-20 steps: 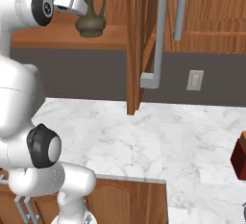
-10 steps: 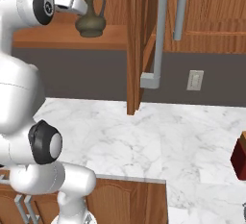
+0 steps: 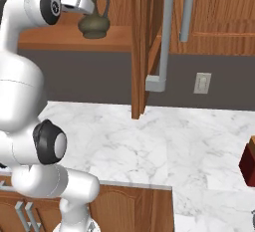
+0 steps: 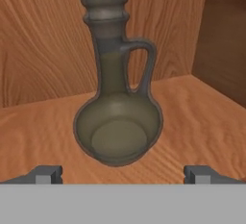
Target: Move the mustard and oil and vinegar bottle from the cabinet to the dining counter.
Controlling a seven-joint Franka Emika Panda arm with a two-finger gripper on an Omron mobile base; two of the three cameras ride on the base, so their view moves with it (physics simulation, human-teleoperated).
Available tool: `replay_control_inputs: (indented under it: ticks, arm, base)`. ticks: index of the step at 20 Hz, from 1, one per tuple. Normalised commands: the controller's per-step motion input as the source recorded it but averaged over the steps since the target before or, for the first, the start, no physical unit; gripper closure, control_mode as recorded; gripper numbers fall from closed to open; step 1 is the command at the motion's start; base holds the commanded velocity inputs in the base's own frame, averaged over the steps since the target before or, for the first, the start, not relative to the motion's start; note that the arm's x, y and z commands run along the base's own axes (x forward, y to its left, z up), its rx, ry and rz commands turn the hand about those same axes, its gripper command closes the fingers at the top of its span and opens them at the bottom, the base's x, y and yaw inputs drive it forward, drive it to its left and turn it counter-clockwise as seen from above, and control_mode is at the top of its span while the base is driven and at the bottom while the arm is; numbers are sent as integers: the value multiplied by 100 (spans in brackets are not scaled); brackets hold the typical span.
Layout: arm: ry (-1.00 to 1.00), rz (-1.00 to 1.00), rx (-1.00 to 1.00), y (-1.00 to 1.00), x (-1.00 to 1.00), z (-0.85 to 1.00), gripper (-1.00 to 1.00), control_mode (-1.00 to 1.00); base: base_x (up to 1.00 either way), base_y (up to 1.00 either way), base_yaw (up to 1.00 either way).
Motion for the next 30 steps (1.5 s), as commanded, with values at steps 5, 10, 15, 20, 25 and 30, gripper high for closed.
replay_control_inputs:
  ticks: [5, 10, 15, 20, 25, 30]
  arm:
    - [0, 0, 0, 0, 17, 0, -100, -100]
    - [0, 0, 0, 0, 20, 0, -100, -100]
    - [0, 0, 0, 0, 11, 0, -100, -100]
    - [0, 0, 0, 0, 11, 0, -100, -100]
    - [0, -1, 0, 0, 10, 0, -100, -100]
    - [0, -3, 0, 0, 9, -2, -100, -100]
  base:
    - [0, 0, 0]
    - [0, 0, 0]
    - [0, 0, 0]
    - [0, 0, 0]
    - [0, 0, 0]
    - [0, 0, 0]
